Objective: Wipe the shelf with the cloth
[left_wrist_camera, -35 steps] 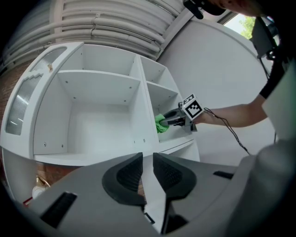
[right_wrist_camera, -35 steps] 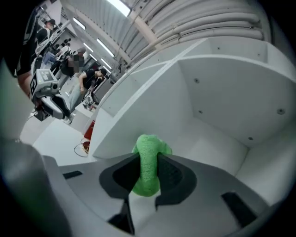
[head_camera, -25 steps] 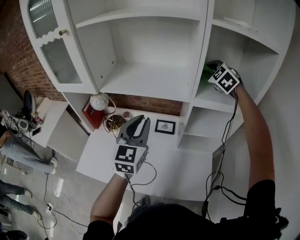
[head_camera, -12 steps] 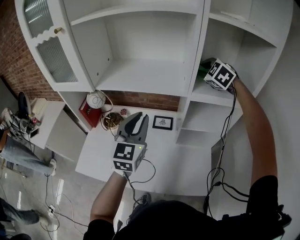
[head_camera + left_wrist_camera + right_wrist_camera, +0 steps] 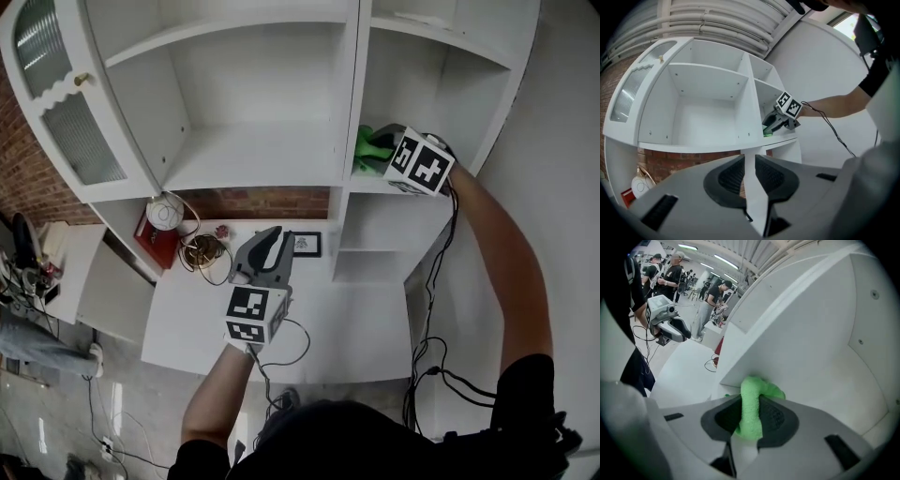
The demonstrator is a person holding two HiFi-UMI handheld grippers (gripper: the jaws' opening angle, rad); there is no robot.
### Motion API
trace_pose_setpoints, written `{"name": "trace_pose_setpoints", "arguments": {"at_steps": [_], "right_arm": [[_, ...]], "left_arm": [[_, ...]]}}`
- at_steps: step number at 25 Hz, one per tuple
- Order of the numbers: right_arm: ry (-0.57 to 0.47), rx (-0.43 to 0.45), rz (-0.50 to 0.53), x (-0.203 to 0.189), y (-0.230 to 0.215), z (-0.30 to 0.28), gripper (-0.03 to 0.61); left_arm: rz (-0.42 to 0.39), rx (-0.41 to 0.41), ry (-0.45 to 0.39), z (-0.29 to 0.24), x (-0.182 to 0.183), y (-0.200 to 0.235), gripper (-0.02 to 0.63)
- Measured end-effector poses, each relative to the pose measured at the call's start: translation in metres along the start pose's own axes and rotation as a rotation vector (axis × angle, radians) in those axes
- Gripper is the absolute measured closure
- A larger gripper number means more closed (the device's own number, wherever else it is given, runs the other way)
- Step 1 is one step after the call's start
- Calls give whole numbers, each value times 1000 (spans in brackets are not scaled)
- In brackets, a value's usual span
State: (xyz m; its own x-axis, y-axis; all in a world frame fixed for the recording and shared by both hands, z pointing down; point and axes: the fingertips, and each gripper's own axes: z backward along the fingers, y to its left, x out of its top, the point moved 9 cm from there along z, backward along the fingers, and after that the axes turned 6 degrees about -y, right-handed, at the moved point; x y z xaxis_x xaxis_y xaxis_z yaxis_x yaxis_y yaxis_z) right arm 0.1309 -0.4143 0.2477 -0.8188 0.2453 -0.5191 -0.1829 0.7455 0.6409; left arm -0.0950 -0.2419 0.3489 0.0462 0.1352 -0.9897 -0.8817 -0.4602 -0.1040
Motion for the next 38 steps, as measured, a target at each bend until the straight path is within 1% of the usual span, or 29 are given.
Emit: {"name": "trace_pose_setpoints", "arguments": {"at_steps": [8,12,14,17,20,25,27,29,33,38], "right_arm": [[-25,-6,26,9,45,34,488],[-55,49,46,12,72,57,488],[-80,54,56,10,82,70,488],[-109,13,45,4,83,89,488],[-115,-81,34,-6,70,103,488],[-155,-255,11,-13,35,115,488],[-162,-303,8,-12,19,112,488],[-162,-320,4,-11,6,103,488],[-143,-317,5,-12,-16,78,488],[-33,-313,9,-34,-46,34,488]], "left_arm": [[13,-100,-19,-9,2,-28,545],[28,-157,-26,-18,5,-46,545],[35,-185,-32,-23,6,-56,545],[38,-220,-38,-29,7,-70,545],[37,-231,-36,-30,7,-76,545],[29,-207,-32,-27,7,-70,545],[24,-187,-29,-24,7,-62,545],[19,-157,-22,-18,6,-51,545],[8,-91,-12,-7,4,-28,545],[2,-14,0,6,2,-2,545]]}}
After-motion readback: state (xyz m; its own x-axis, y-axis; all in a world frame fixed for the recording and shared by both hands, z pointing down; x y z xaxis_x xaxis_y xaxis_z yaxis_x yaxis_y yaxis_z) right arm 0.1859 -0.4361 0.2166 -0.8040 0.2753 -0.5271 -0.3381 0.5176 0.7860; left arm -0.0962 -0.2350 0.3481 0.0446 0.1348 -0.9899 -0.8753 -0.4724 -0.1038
